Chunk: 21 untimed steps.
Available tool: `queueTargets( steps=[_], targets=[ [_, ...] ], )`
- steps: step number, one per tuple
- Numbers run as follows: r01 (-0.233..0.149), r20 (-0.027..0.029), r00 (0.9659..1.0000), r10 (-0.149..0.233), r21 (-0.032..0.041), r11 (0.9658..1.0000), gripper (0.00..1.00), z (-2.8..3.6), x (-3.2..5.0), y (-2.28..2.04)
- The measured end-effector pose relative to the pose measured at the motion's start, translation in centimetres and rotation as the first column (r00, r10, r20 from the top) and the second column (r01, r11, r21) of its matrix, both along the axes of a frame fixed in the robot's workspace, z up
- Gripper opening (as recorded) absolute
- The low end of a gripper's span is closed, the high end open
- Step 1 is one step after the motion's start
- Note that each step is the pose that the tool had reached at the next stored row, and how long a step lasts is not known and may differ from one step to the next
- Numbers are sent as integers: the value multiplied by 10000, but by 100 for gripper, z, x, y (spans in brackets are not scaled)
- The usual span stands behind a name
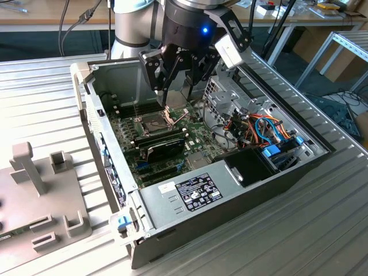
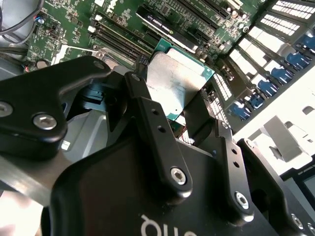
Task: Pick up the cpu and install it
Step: 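Pick up the cpu and move it towards the insertion slot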
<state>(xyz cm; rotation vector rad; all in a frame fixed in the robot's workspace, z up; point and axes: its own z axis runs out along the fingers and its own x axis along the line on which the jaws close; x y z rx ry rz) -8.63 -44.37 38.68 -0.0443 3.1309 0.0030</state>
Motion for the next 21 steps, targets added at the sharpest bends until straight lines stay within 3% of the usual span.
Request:
queueTargets(
  steps=[21],
  targets=[
    [0,-1,10000,0,-2,10000,55,-49,5,7]
  ],
)
